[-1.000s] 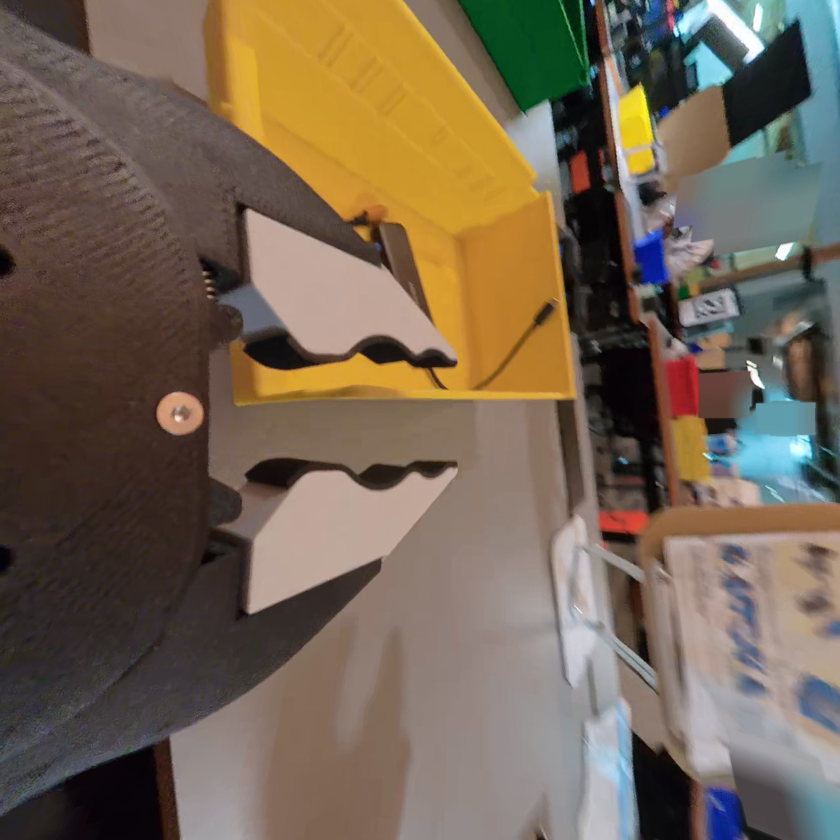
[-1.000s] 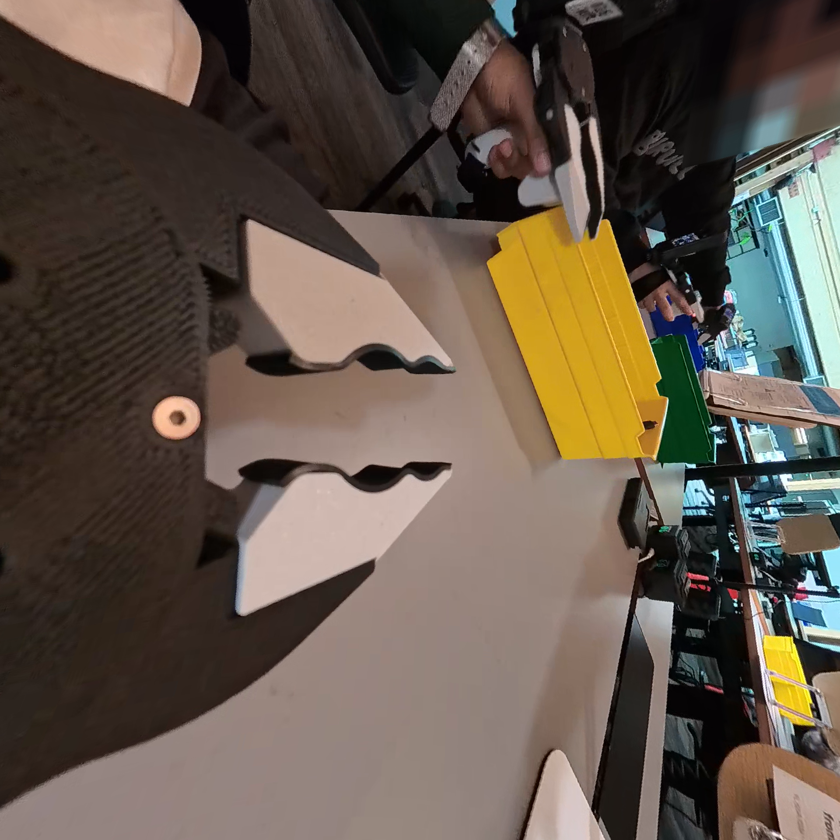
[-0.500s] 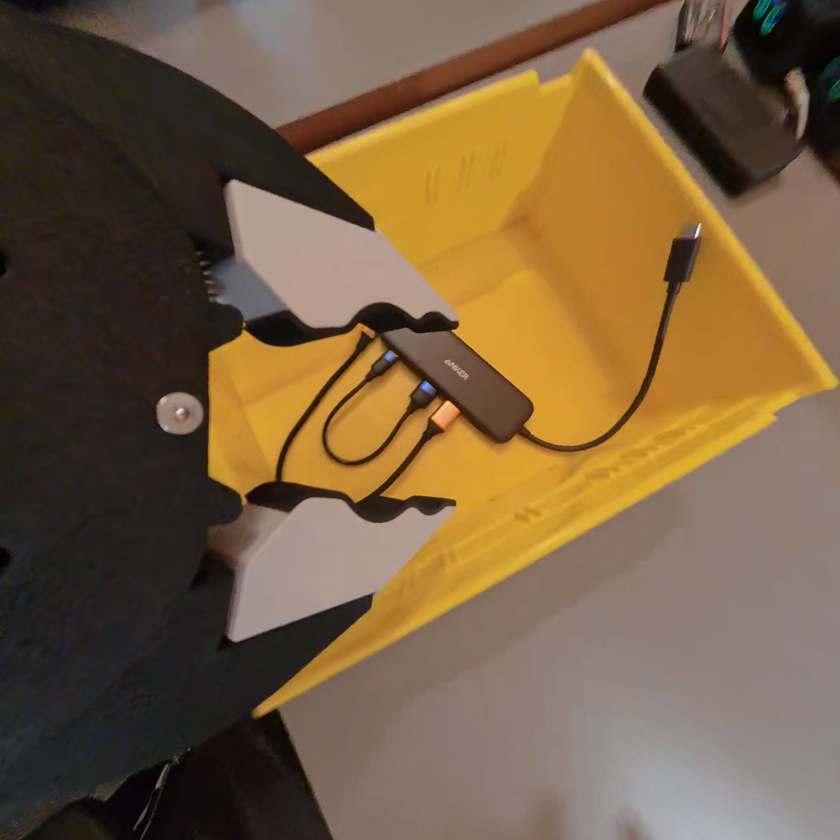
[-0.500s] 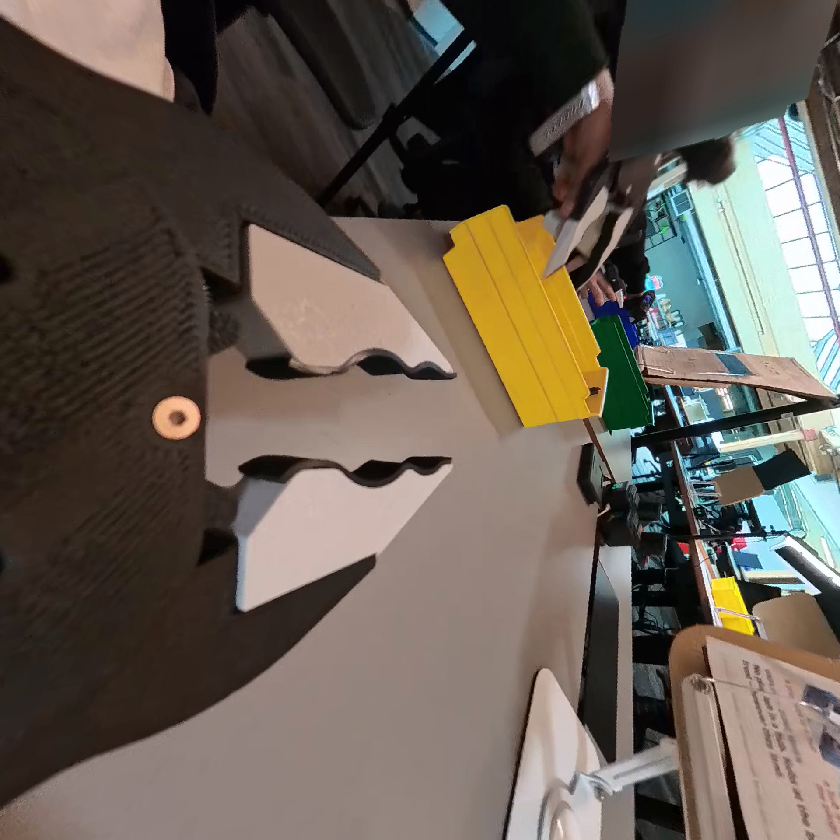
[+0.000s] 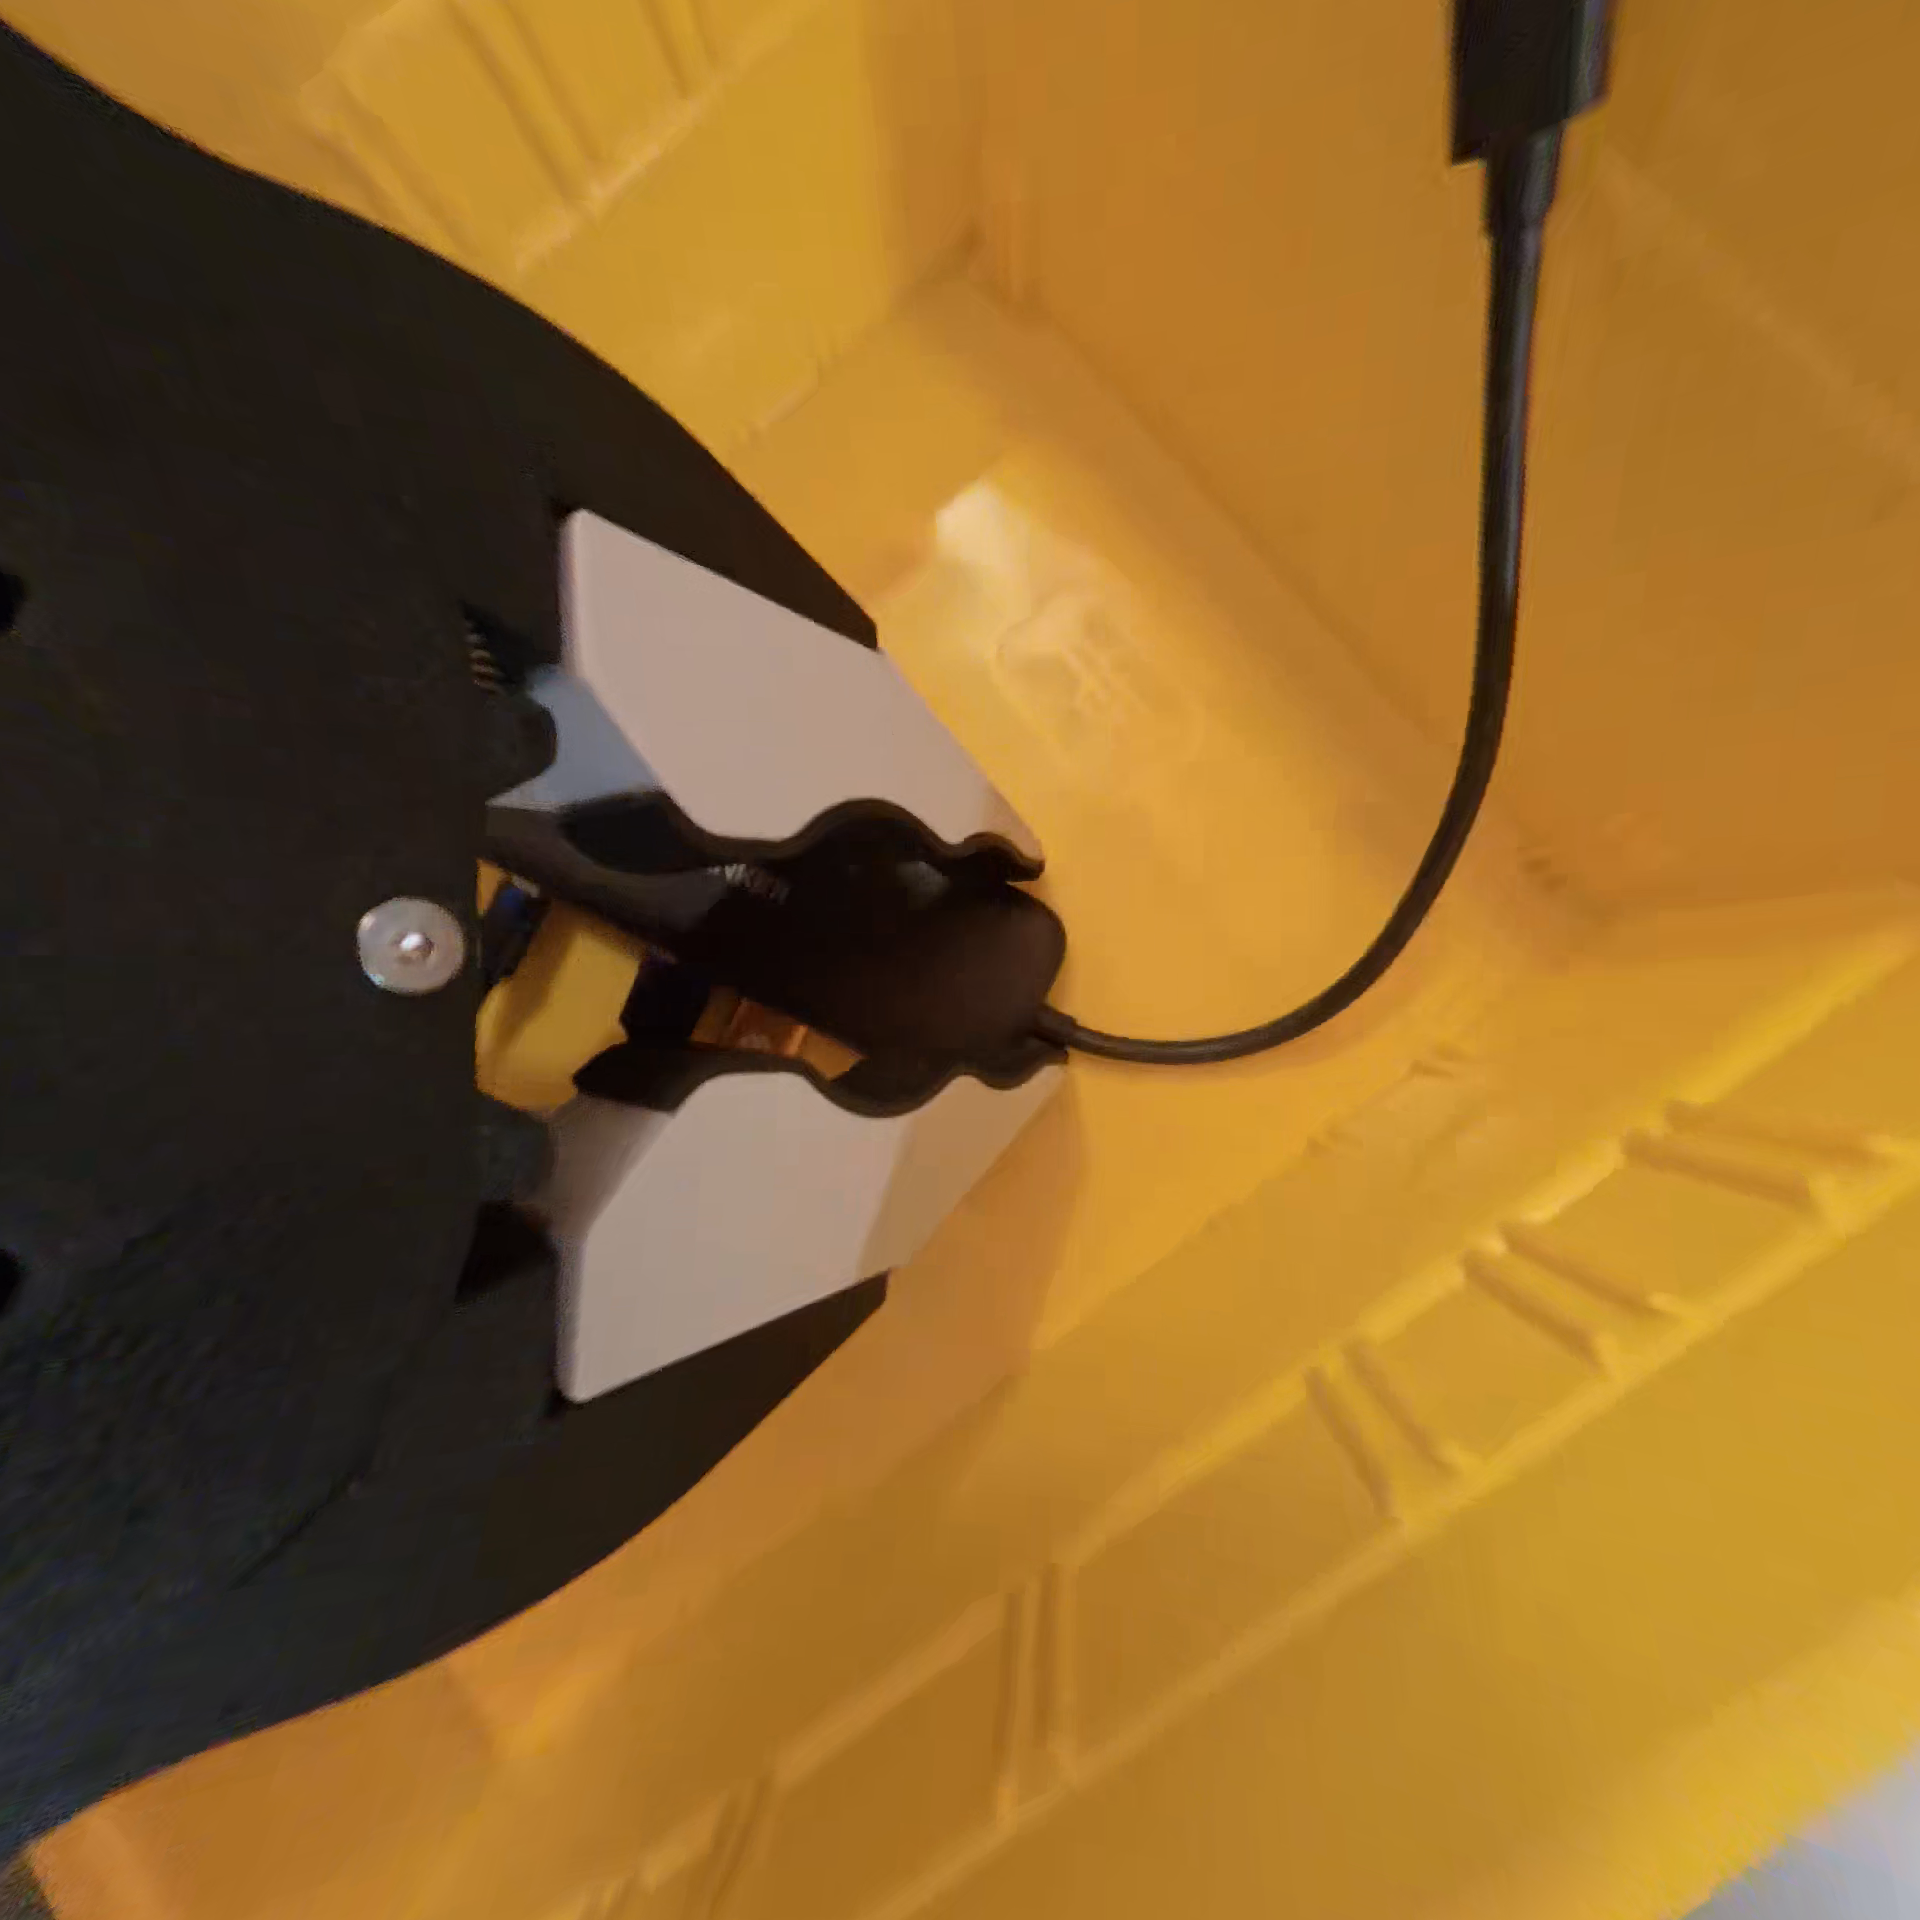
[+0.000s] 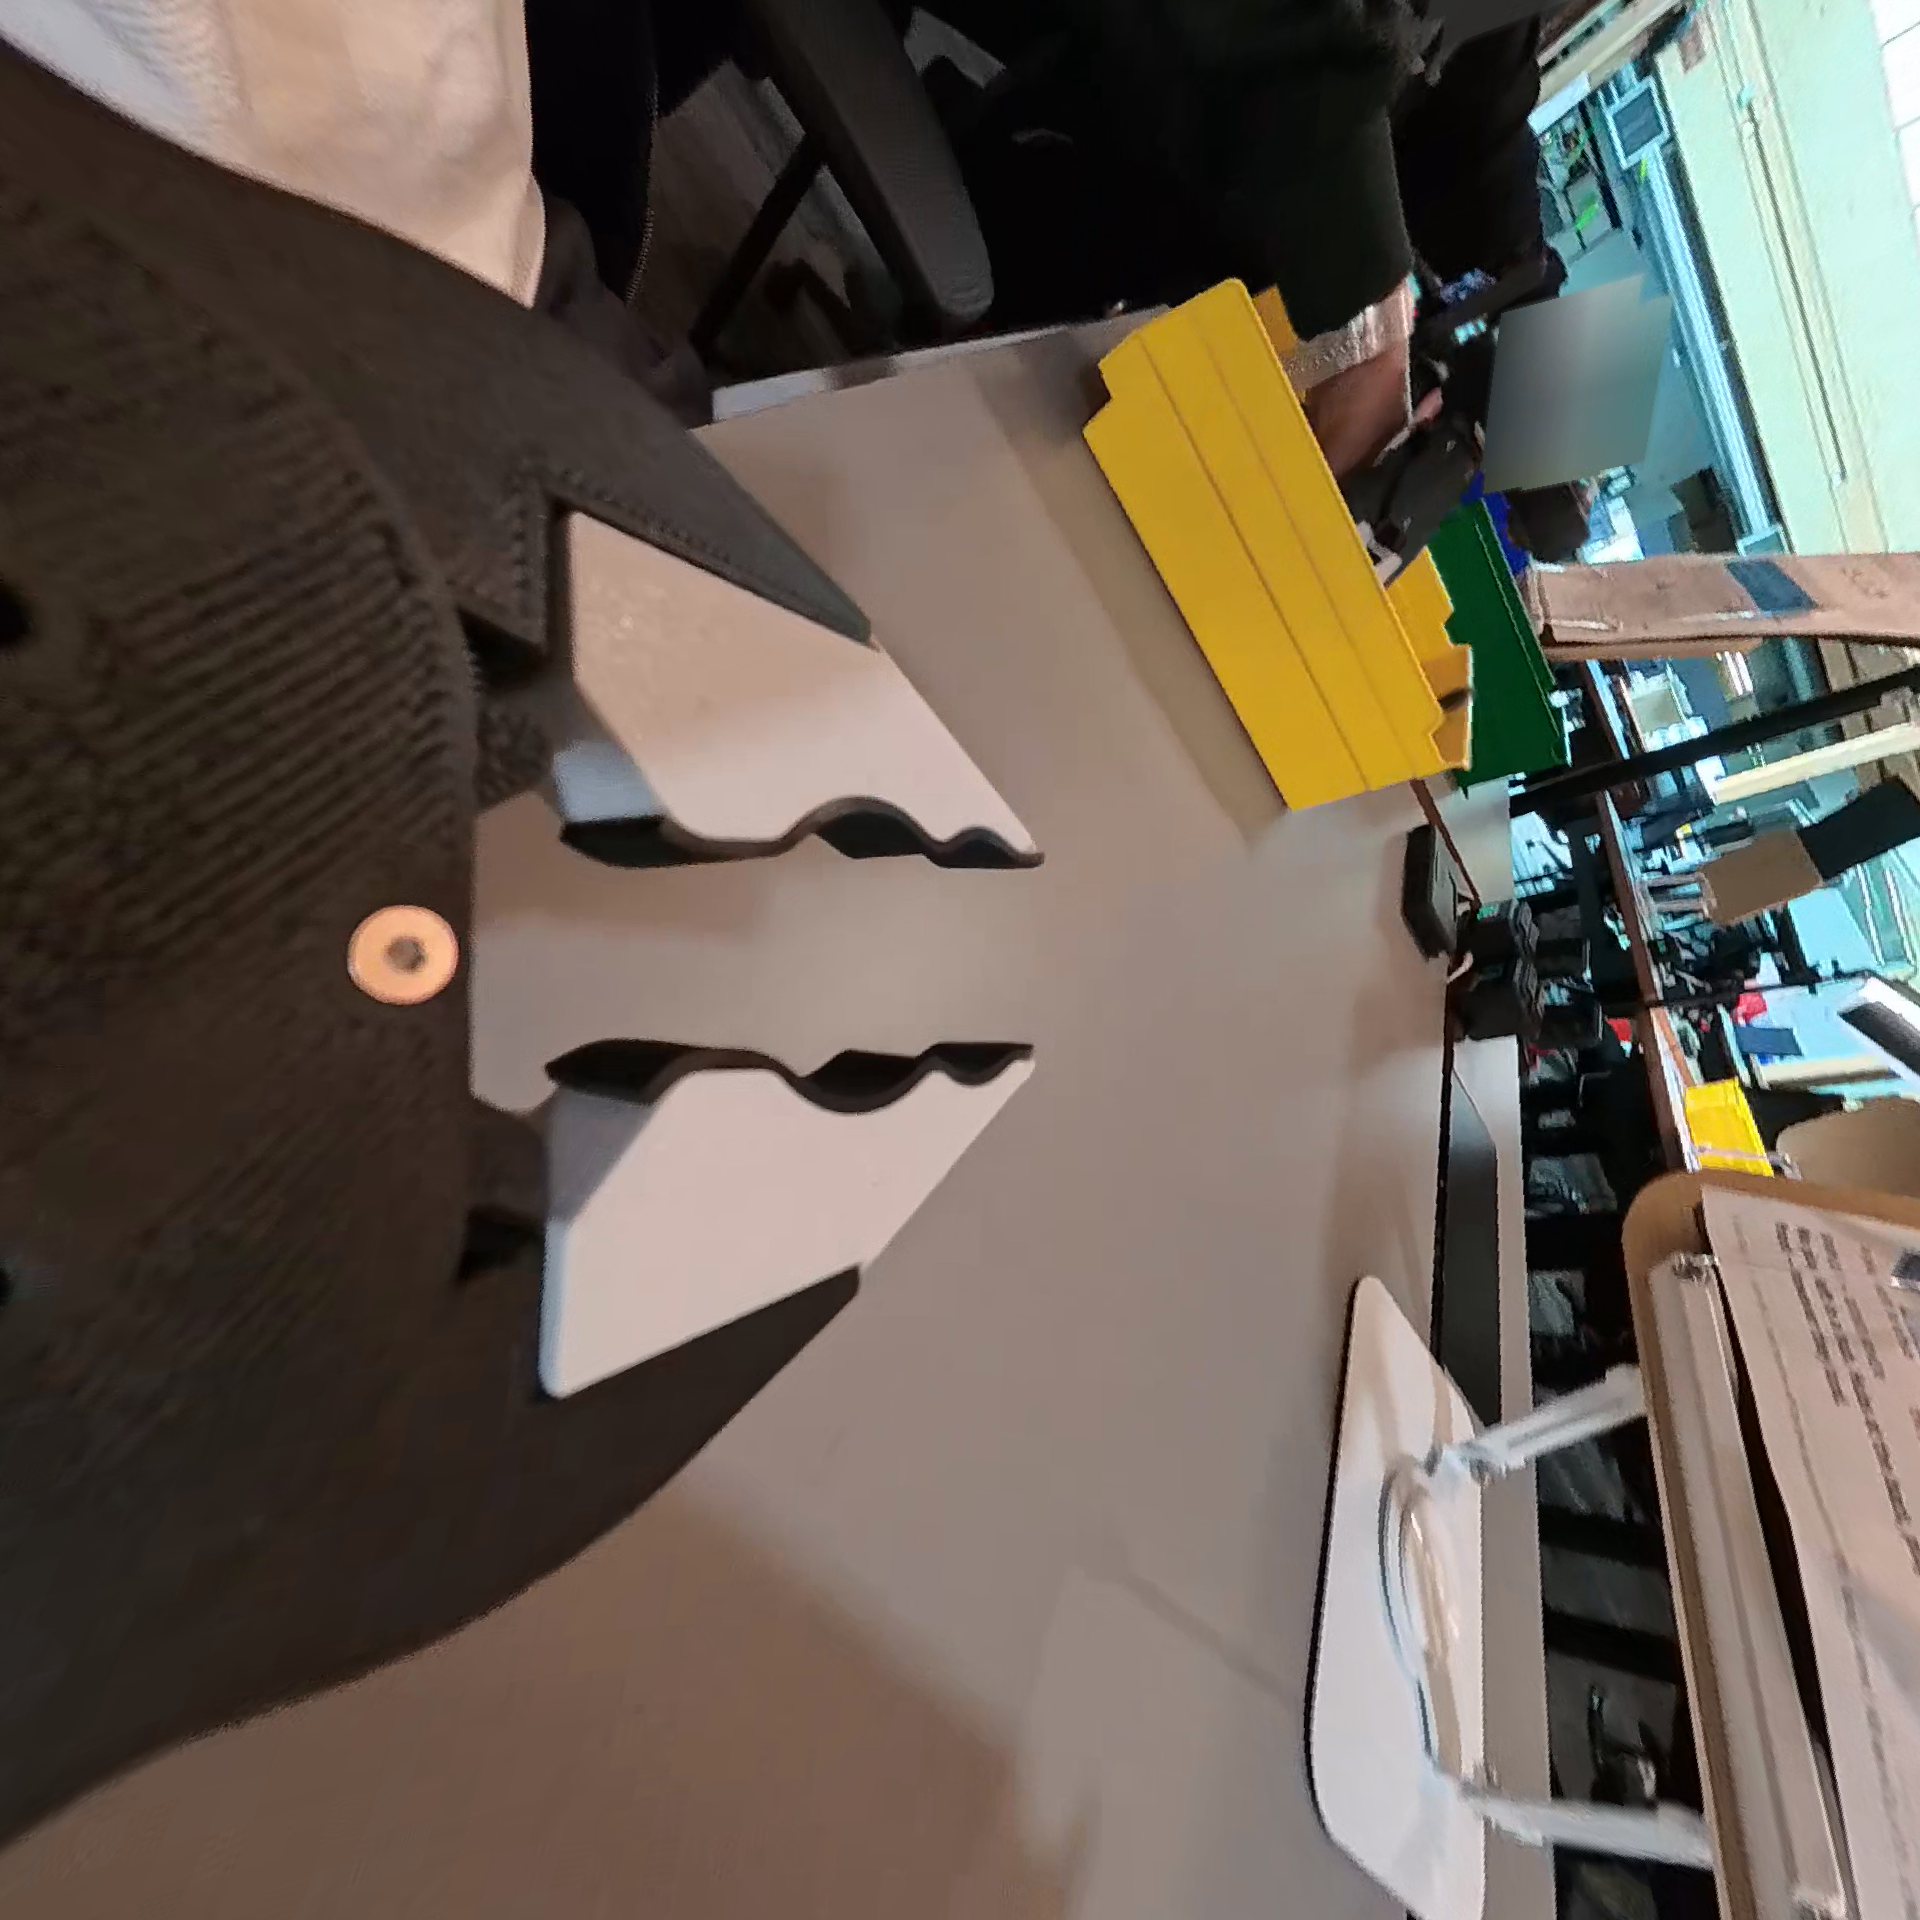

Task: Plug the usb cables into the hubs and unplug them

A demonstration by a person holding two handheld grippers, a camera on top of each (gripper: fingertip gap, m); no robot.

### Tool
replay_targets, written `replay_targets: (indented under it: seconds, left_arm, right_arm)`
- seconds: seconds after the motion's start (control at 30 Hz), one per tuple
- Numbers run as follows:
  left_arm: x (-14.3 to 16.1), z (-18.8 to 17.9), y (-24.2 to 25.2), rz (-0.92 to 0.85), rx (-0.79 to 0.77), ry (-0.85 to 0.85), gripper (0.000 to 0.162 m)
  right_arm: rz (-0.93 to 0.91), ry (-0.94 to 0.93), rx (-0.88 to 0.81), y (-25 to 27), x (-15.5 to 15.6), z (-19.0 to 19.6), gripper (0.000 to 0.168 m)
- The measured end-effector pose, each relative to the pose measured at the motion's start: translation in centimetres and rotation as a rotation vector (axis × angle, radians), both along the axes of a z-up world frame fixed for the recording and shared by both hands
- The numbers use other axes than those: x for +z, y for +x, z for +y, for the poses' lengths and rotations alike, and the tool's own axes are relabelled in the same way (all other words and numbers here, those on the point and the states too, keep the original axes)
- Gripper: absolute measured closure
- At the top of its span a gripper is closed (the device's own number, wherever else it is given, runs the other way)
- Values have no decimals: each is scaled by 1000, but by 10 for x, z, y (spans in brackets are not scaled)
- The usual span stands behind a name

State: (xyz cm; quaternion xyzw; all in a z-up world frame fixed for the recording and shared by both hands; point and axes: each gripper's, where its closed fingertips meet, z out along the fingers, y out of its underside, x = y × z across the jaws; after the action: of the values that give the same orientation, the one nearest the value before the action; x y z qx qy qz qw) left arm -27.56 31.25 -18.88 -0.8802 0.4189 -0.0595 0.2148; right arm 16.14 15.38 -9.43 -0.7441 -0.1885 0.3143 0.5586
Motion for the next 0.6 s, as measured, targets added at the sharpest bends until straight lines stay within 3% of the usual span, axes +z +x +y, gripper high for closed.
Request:
replay_targets:
  seconds: [0.03,0.17,0.37,0.6]
  left_arm:
    - [1,-3,-2,29,-43,3,131]
    - [33,0,0,-13,-92,108,133]
    - [137,10,-13,-207,5,443,136]
    - [251,-12,-15,-391,94,814,137]
  right_arm:
    - [7,1,-19,5,1,-1,136]
    - [62,-3,-73,21,5,-3,136]
    - [136,-20,-87,26,8,0,136]
    - [-93,5,88,-31,-9,-6,136]
